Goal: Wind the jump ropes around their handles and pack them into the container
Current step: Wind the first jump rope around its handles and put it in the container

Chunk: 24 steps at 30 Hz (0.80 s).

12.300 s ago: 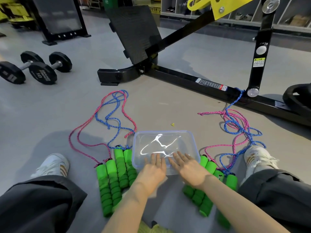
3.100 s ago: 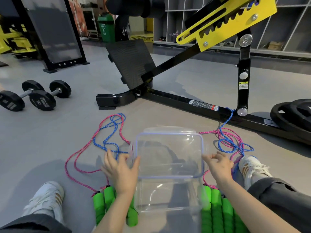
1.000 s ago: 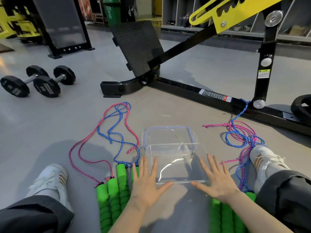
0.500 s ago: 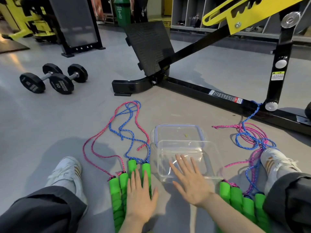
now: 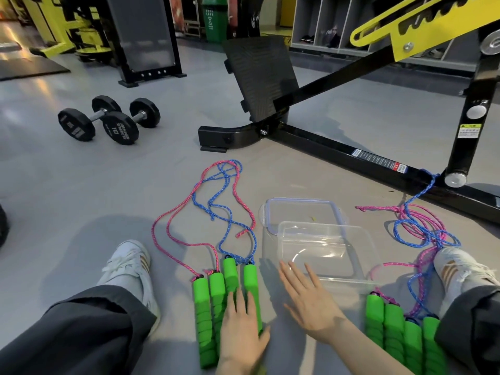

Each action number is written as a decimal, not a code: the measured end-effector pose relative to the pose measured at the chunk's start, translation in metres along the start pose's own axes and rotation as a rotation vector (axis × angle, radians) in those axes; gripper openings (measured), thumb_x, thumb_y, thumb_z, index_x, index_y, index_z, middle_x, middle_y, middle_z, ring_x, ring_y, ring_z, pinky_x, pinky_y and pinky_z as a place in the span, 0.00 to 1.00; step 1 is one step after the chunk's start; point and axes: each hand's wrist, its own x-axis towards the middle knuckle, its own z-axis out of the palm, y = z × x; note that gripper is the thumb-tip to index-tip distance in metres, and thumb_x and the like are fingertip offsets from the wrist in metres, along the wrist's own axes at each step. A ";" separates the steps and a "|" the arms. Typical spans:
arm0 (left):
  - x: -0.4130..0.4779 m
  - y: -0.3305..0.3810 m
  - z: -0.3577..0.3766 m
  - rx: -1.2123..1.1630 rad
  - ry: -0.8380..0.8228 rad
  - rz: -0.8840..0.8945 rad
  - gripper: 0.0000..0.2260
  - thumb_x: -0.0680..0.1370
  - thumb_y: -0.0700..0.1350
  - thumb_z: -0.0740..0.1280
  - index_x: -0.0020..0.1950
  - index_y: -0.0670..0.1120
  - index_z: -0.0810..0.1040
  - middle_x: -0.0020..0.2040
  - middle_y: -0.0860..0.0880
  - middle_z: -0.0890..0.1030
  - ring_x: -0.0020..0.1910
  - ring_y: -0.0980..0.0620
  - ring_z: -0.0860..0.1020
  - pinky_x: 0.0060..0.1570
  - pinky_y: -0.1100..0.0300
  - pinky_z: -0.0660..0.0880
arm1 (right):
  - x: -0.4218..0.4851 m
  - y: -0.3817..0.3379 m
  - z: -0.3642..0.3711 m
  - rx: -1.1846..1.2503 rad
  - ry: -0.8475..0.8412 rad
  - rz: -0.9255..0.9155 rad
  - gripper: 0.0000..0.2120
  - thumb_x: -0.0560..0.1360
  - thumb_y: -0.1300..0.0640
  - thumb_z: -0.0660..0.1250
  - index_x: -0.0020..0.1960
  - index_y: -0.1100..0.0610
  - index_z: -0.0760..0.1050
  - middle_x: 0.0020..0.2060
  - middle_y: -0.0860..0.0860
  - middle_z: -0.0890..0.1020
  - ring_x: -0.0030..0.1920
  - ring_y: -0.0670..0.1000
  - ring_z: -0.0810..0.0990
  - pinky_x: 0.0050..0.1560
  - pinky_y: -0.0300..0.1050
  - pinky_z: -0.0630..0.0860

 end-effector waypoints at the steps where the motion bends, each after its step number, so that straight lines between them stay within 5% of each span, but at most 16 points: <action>1: 0.000 0.001 0.000 -0.014 0.003 -0.026 0.42 0.46 0.64 0.77 0.53 0.40 0.83 0.53 0.37 0.82 0.46 0.39 0.82 0.34 0.53 0.81 | -0.001 0.000 0.000 -0.013 0.024 -0.018 0.30 0.68 0.48 0.55 0.67 0.62 0.64 0.66 0.57 0.74 0.68 0.56 0.62 0.70 0.57 0.47; 3: -0.004 0.007 -0.012 -0.020 -0.016 -0.057 0.45 0.49 0.66 0.77 0.58 0.40 0.81 0.62 0.33 0.76 0.53 0.38 0.79 0.41 0.52 0.81 | -0.002 -0.001 -0.001 -0.044 0.061 -0.083 0.34 0.65 0.49 0.65 0.67 0.61 0.65 0.67 0.58 0.72 0.69 0.58 0.61 0.69 0.58 0.48; 5: -0.009 0.015 -0.032 -0.056 -0.105 -0.153 0.43 0.66 0.66 0.70 0.74 0.44 0.63 0.74 0.31 0.55 0.69 0.37 0.65 0.62 0.52 0.71 | -0.001 -0.003 -0.003 -0.068 0.073 -0.138 0.37 0.61 0.49 0.72 0.67 0.60 0.66 0.68 0.59 0.71 0.69 0.58 0.62 0.68 0.58 0.50; 7: -0.007 0.017 -0.028 -0.099 -0.018 -0.183 0.39 0.74 0.63 0.63 0.78 0.51 0.49 0.76 0.33 0.44 0.73 0.38 0.56 0.69 0.53 0.62 | 0.001 -0.006 -0.006 -0.078 0.073 -0.165 0.37 0.61 0.48 0.74 0.66 0.59 0.69 0.67 0.58 0.72 0.69 0.59 0.66 0.68 0.58 0.50; 9: -0.009 0.018 -0.030 -0.041 -0.002 -0.162 0.42 0.65 0.64 0.73 0.74 0.51 0.64 0.73 0.29 0.58 0.65 0.34 0.68 0.60 0.47 0.72 | 0.005 -0.008 -0.009 -0.100 0.040 -0.176 0.37 0.60 0.47 0.75 0.66 0.58 0.72 0.66 0.58 0.73 0.67 0.58 0.71 0.69 0.58 0.49; 10: -0.010 0.016 -0.026 -0.031 -0.033 -0.143 0.44 0.53 0.63 0.79 0.66 0.48 0.76 0.66 0.28 0.70 0.56 0.34 0.76 0.47 0.46 0.78 | 0.008 -0.009 -0.008 -0.121 0.023 -0.183 0.37 0.59 0.47 0.75 0.65 0.58 0.73 0.66 0.57 0.73 0.66 0.57 0.72 0.68 0.58 0.49; 12: -0.006 0.011 -0.011 -0.041 0.053 -0.124 0.44 0.37 0.59 0.81 0.51 0.43 0.85 0.52 0.32 0.80 0.41 0.36 0.81 0.30 0.49 0.79 | 0.014 -0.013 -0.008 -0.177 -0.031 -0.197 0.34 0.59 0.48 0.75 0.64 0.57 0.75 0.65 0.57 0.75 0.66 0.57 0.73 0.68 0.58 0.49; 15: -0.006 0.013 -0.009 -0.088 0.047 -0.146 0.43 0.33 0.59 0.79 0.44 0.41 0.84 0.50 0.33 0.81 0.38 0.38 0.80 0.29 0.50 0.79 | 0.022 -0.024 -0.009 -0.292 -0.062 -0.241 0.20 0.68 0.54 0.61 0.58 0.52 0.80 0.51 0.52 0.83 0.60 0.56 0.78 0.68 0.60 0.49; 17: -0.006 0.012 -0.006 -0.114 0.020 -0.159 0.43 0.32 0.61 0.77 0.43 0.42 0.82 0.50 0.31 0.80 0.37 0.38 0.80 0.30 0.50 0.78 | 0.029 -0.030 -0.015 -0.303 -0.144 -0.253 0.22 0.68 0.58 0.53 0.55 0.49 0.81 0.37 0.49 0.83 0.51 0.55 0.82 0.70 0.63 0.54; 20: -0.003 0.009 0.000 -0.161 0.043 -0.171 0.48 0.33 0.62 0.76 0.49 0.45 0.73 0.48 0.31 0.80 0.37 0.37 0.80 0.32 0.49 0.78 | 0.034 -0.034 -0.022 -0.313 -0.186 -0.262 0.16 0.63 0.53 0.70 0.51 0.48 0.82 0.25 0.45 0.78 0.40 0.51 0.81 0.66 0.59 0.66; 24: -0.001 0.011 -0.001 -0.202 0.050 -0.155 0.46 0.35 0.61 0.76 0.49 0.47 0.69 0.48 0.35 0.80 0.36 0.40 0.81 0.26 0.53 0.78 | 0.037 -0.034 -0.015 -0.247 -0.218 -0.229 0.26 0.53 0.50 0.79 0.52 0.48 0.82 0.24 0.45 0.79 0.40 0.51 0.81 0.62 0.59 0.70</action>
